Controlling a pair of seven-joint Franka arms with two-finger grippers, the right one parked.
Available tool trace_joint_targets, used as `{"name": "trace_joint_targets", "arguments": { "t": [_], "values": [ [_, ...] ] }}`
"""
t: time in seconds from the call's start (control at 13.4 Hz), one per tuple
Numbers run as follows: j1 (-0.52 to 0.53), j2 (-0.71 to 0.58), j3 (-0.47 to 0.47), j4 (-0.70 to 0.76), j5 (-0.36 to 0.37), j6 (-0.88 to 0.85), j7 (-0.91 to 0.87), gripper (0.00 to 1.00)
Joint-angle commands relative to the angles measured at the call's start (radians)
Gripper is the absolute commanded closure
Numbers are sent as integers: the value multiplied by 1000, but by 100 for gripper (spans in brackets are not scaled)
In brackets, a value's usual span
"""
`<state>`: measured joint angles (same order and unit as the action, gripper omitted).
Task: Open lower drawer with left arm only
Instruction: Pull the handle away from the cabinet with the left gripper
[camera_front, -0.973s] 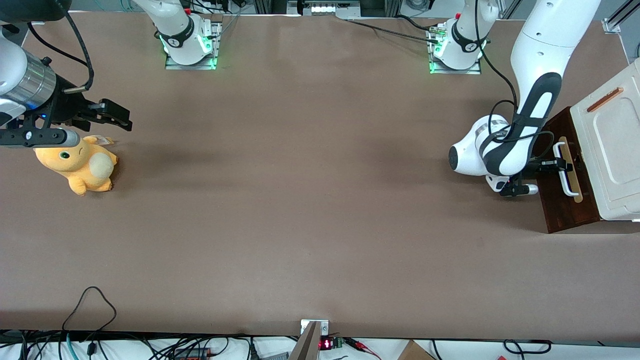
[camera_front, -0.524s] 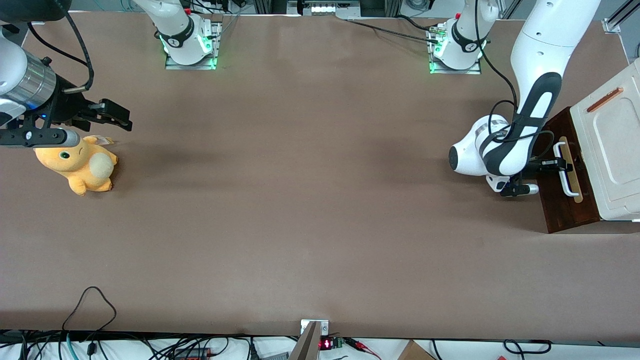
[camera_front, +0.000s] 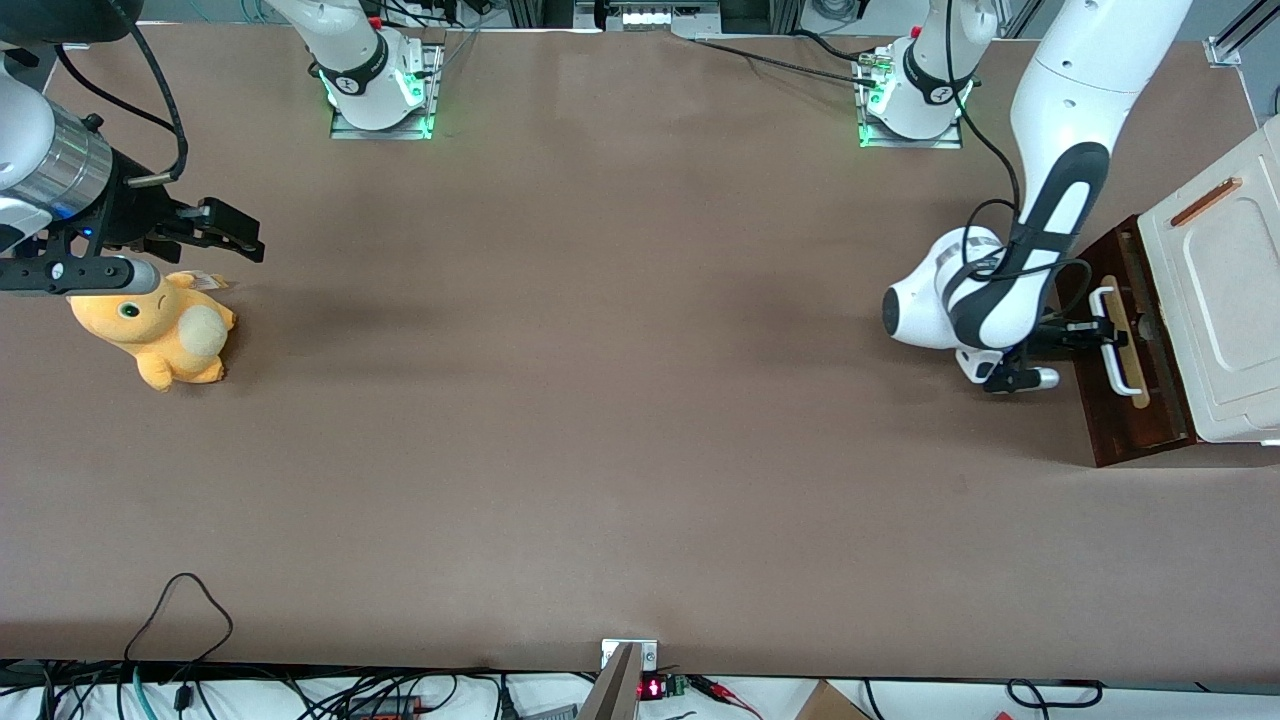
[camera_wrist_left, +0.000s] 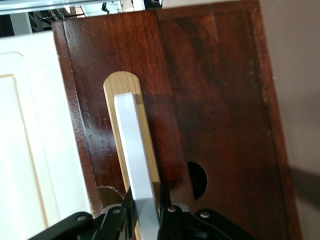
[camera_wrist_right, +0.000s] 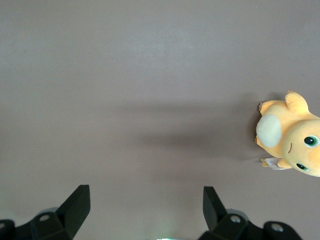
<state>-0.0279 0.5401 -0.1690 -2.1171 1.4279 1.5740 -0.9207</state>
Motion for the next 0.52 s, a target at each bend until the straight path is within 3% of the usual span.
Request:
{"name": "trace_joint_targets", "arguments": {
  "t": [0.0,0.45],
  "values": [
    [-24,-14,-75,37,-26,26,31,100],
    [-44,-9,-121,37,-27,26,36,100]
  ]
}}
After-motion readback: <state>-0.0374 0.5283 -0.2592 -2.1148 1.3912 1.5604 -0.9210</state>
